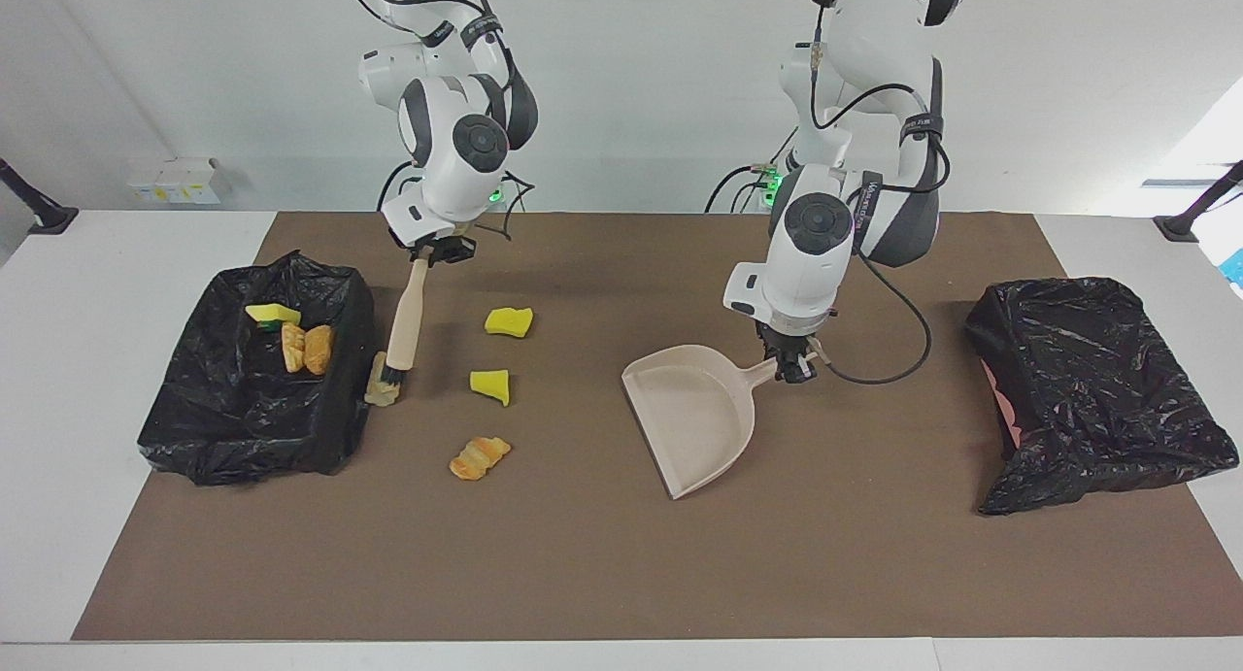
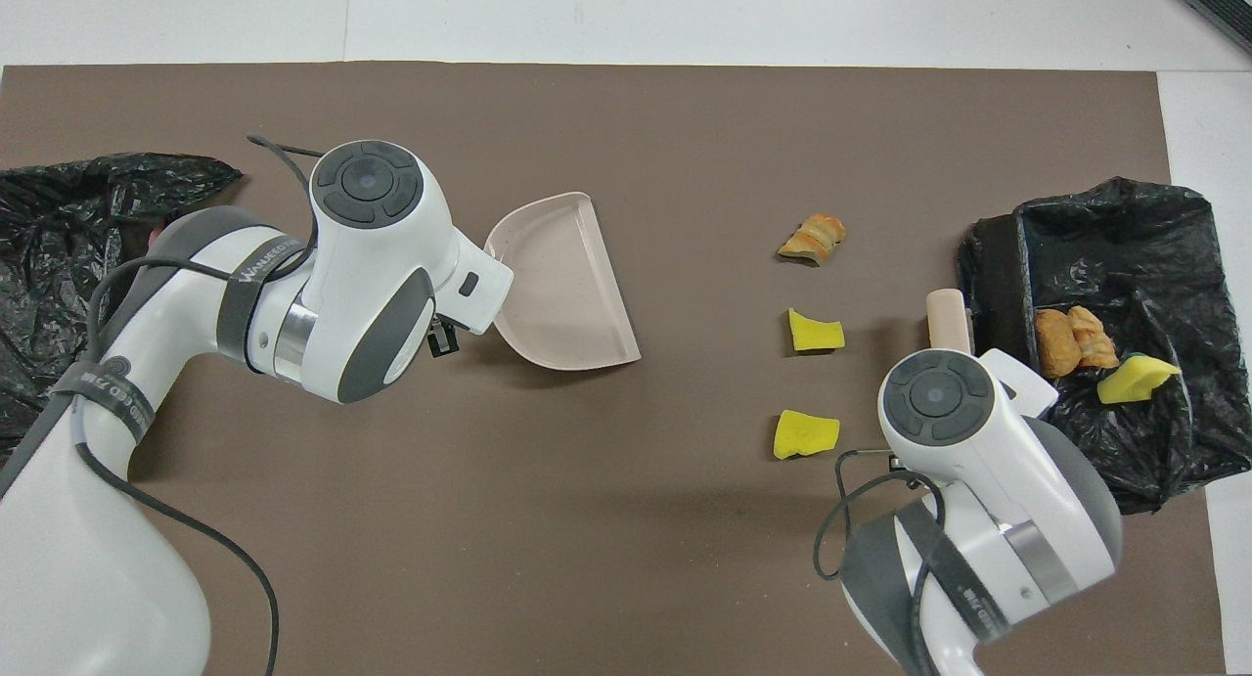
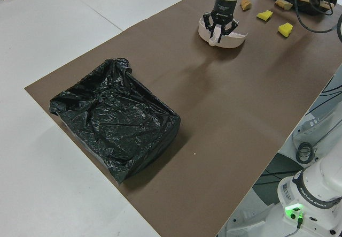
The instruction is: Sweep and dump trash in bin
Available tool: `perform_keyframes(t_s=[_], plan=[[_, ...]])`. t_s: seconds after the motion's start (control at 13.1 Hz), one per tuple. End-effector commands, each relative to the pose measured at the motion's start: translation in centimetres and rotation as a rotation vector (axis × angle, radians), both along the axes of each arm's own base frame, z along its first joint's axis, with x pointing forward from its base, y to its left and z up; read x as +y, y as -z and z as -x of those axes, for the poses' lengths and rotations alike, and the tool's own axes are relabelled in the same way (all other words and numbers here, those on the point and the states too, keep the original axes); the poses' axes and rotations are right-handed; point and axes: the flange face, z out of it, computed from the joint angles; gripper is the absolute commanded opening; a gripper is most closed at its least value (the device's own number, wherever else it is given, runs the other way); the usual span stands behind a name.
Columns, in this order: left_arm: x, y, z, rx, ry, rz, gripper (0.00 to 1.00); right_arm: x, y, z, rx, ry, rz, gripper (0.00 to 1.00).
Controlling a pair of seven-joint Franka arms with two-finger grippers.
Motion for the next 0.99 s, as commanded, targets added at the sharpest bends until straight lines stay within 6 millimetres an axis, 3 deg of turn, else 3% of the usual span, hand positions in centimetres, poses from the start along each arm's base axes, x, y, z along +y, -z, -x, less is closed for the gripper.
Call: perform_keyframes(t_s=[0.0,0.15,0.38,0.54,0.69,0.92], plan=[[-0.1,-0.4,2.5,-0.023,0.138,-0.042,0.00,-2.2,-0.2,-2.0,-0.006,-0.079,0.041,0.00],[-1.6,0.2,4.8,-0.036,0.182,-0.034,0.00,-4.6,0.2,-3.2,-0.001,-0.107,0.019,0.00],[-3.2,0.7,7.4,-0.040,0.202,-0.032,0.00,-5.4,0.9,-3.6,0.004,-0.117,0.022,0.00],[-3.9,0.8,8.0,-0.050,0.143,-0.034,0.00,-5.3,2.7,-3.9,0.023,-0.118,0.018,0.00],[-4.3,0.7,8.7,-0.056,0.121,-0.034,0.00,-6.0,3.2,-4.1,0.024,-0.108,0.014,0.00],[-4.2,0.9,8.7,-0.054,0.109,-0.035,0.00,-5.5,4.0,-4.2,0.027,-0.106,-0.008,0.00]])
